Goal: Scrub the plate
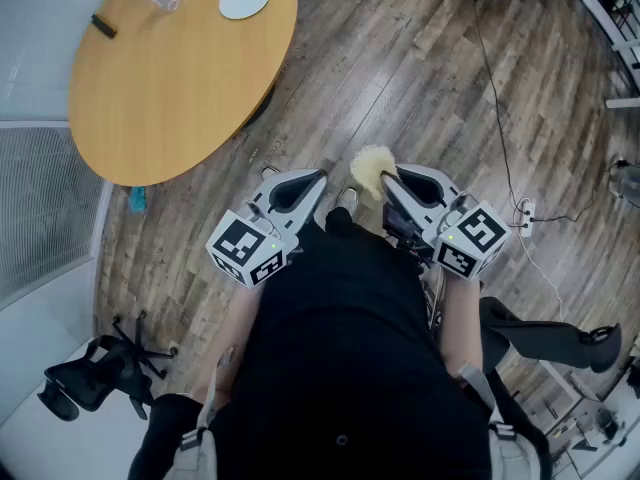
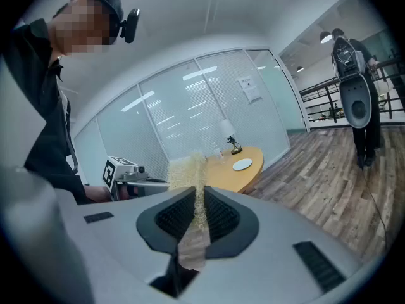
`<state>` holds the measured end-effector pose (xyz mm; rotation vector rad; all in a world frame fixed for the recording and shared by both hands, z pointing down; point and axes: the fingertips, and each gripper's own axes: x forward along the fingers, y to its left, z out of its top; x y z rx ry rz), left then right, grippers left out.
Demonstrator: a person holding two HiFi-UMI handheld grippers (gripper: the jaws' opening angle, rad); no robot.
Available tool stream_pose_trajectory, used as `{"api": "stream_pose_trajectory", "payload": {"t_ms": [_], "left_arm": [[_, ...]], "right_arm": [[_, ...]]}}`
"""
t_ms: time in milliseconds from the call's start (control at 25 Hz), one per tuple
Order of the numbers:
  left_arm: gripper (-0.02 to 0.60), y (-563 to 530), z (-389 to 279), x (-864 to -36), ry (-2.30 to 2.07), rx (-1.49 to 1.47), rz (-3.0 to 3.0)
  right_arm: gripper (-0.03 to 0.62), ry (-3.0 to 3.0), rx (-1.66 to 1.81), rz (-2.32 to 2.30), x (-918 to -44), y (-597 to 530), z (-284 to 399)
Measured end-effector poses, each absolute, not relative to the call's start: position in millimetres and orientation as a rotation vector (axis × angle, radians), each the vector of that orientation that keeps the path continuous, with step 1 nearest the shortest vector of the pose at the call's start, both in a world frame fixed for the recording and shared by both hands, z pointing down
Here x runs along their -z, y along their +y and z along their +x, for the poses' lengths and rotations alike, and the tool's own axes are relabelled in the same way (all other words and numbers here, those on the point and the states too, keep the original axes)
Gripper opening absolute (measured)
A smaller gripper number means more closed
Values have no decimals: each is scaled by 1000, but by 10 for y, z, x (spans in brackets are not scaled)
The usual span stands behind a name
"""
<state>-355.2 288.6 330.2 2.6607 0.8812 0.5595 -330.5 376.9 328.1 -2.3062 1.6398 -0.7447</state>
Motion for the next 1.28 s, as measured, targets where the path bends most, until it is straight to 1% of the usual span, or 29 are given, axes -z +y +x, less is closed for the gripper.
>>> {"api": "stream_pose_trajectory", "payload": {"t_ms": [400,760,1000,1280], "left_arm": [[12,3105,-3558,-3375,898,-594,2675],[12,3091,-3484,-3418,945,-644,2675],[12,2967,-3094,-3485,984,-645,2644],[12,2872,-2292,-3379,1074,-590,2625]], "right_arm": [[48,1577,754,-2297,-3351,4026,-3312],[48,1546,772,-2288,-3459,3947,-3228],[48,1510,796,-2311,-3497,3811,-2967],[48,1465,802,-2381,-3366,3694,-2252]]}}
